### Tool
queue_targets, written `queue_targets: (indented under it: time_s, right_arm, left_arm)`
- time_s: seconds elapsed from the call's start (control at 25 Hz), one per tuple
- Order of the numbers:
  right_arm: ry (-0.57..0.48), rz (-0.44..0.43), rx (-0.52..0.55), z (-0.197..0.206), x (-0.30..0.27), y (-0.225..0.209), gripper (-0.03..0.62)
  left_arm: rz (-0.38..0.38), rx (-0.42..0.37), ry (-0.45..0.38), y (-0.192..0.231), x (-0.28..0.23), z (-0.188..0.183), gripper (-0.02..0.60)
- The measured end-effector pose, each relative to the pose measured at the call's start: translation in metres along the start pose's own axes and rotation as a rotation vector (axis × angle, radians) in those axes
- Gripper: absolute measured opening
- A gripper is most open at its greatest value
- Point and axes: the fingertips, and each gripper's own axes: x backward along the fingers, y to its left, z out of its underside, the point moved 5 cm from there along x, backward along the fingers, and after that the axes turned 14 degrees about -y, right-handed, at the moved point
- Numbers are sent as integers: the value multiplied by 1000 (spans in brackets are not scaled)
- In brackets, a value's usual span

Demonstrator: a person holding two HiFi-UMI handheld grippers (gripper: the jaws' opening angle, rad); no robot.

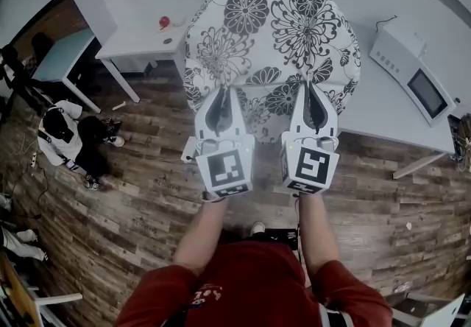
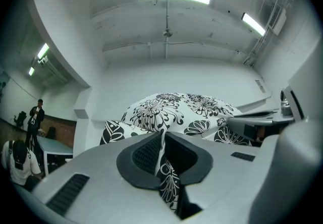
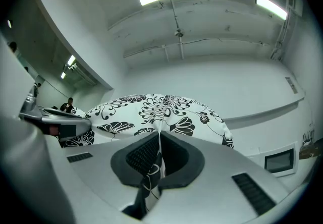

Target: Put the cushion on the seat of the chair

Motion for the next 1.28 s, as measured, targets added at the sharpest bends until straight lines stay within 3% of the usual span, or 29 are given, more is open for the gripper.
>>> queue_targets:
  time_s: [0.52,0.76,0.96,1.16,1.28]
  right_arm:
    - [-16,-22,2,3,-9,-8,29]
    - [141,-44,-90,-21,4,-7,29]
    - [87,-49,-88,-16,-3,-7,29]
    - [90,-16,-24,-13,-1,-4,29]
    - [102,-13,-34,-15,0,-4,29]
  left_arm:
    - [-30,-8,-14,-6,-8,2,41]
    - [-53,-34,154,-9,9,-34,41]
    - [-57,-64,108,-8,3,-30,41]
    - [-20,-6,82,-4,1,-17,41]
    - [-18,-12,99,-4,2,-20,41]
